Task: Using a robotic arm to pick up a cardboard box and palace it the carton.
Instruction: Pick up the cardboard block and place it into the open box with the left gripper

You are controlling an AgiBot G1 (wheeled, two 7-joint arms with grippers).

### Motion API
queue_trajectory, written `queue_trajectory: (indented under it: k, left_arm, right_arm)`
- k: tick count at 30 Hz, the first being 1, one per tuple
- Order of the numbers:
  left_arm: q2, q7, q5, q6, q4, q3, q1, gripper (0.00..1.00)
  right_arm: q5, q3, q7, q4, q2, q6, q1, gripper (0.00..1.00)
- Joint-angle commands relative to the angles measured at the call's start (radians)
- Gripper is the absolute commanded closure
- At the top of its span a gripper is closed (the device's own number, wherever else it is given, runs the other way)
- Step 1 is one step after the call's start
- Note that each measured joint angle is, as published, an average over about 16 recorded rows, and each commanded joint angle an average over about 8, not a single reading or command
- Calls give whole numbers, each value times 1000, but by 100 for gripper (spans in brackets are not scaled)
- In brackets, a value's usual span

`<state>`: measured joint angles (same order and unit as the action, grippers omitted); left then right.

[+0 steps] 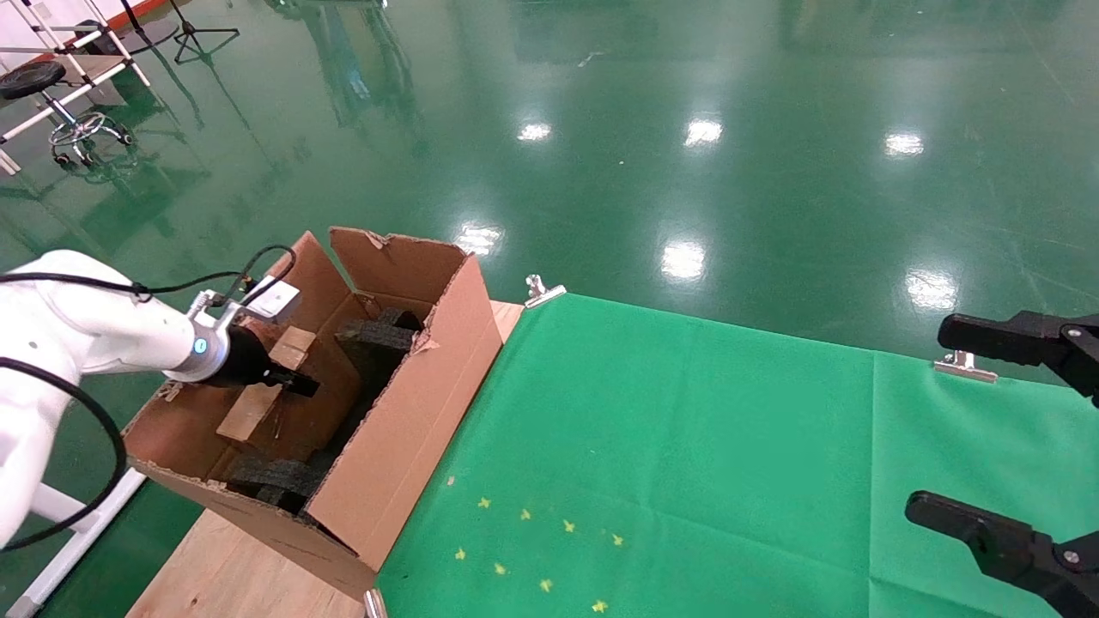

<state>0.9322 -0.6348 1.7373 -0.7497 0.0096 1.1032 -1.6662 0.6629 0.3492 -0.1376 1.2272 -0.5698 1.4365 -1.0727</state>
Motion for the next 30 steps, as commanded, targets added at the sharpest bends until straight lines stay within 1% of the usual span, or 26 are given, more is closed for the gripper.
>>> queue_trajectory:
  k: [1,5,6,22,30]
  left_arm:
    - [4,-8,-8,13,-1,-6,9,54]
    - [3,-20,-26,23,1,-19,16,4]
    - [3,-21,-28,25,1,-20,18,0]
    - [2,-14,-21,30,-4,-14,7,0]
    - [-26,8,-44,43,-43,-31,-31,0]
  right_arm:
    - [0,0,0,0,0,0,0,0]
    - [0,0,0,0,0,0,0,0]
    - [0,0,0,0,0,0,0,0]
    - [0,0,0,0,0,0,0,0]
    - [0,0,0,0,0,0,0,0]
